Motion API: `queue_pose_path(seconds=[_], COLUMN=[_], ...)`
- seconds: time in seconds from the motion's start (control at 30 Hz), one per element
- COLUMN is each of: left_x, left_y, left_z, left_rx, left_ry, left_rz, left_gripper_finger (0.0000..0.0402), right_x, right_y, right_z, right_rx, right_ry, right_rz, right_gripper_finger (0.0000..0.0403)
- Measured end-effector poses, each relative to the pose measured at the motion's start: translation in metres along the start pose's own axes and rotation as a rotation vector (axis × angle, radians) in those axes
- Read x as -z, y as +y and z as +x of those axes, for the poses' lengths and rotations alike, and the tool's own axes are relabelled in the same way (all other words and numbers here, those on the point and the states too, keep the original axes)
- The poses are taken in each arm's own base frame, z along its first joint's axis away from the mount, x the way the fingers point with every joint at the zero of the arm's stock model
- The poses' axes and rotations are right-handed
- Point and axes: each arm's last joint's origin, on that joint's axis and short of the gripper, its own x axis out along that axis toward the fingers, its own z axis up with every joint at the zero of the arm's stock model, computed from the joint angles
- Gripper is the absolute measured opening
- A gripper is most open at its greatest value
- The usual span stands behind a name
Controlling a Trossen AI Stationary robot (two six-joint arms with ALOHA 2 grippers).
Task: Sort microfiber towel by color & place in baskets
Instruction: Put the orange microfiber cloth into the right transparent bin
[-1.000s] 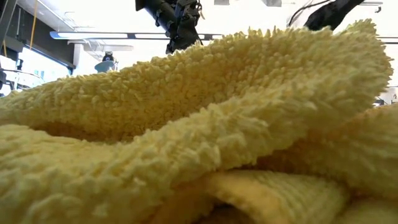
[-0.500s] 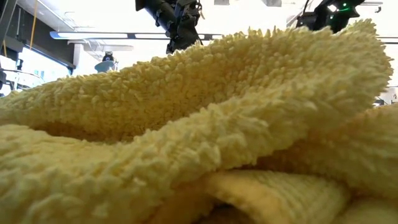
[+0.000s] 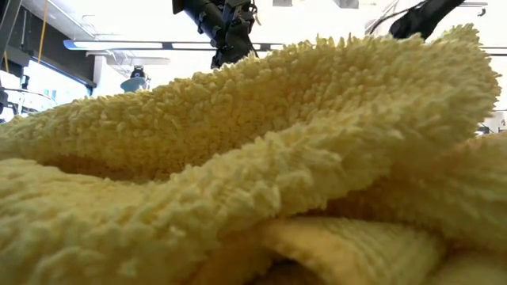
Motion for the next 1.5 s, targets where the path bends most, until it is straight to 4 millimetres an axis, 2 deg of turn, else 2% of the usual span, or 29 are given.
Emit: queue_pose_path(seconds=[0.2, 0.33, 0.47, 0.67, 0.83, 1.03, 1.17, 1.27, 1.37, 1.5], left_x=[0.001, 0.001, 0.001, 0.001, 0.001, 0.001, 0.001, 0.001, 0.001, 0.001], left_y=[-0.003, -0.003, -0.003, -0.003, -0.004, -0.004, -0.004, -0.004, -0.004, -0.004], left_z=[0.001, 0.001, 0.001, 0.001, 0.001, 0.001, 0.001, 0.001, 0.001, 0.001], left_rx=[0.006, 0.007, 0.007, 0.007, 0.007, 0.007, 0.007, 0.007, 0.008, 0.007], left_ry=[0.004, 0.004, 0.004, 0.004, 0.005, 0.005, 0.005, 0.005, 0.005, 0.005], left_rz=[0.004, -0.002, -0.002, -0.002, -0.002, -0.002, -0.002, -0.002, -0.011, -0.019], left_gripper_finger=[0.0129, 0.0129, 0.0129, 0.0129, 0.0129, 0.0129, 0.0129, 0.0129, 0.0129, 0.0129], right_x=[-0.007, -0.006, -0.005, 0.004, 0.018, 0.037, 0.043, 0.042, 0.035, 0.021], right_y=[0.004, 0.004, 0.003, -0.005, -0.014, -0.025, -0.028, -0.03, -0.028, -0.019], right_z=[0.043, 0.052, 0.039, 0.0, -0.031, -0.055, -0.063, -0.062, -0.056, -0.039], right_rx=[-0.025, -0.02, -0.026, -0.062, -0.129, -0.202, -0.259, -0.187, -0.122, -0.124], right_ry=[0.031, 0.022, 0.01, -0.062, -0.171, -0.252, -0.273, -0.31, -0.313, -0.234], right_rz=[0.005, 0.001, -0.002, 0.005, 0.055, 0.085, 0.073, 0.084, 0.092, 0.049], right_gripper_finger=[0.0138, 0.0138, 0.0138, 0.0138, 0.0138, 0.0138, 0.0138, 0.0138, 0.0138, 0.0138])
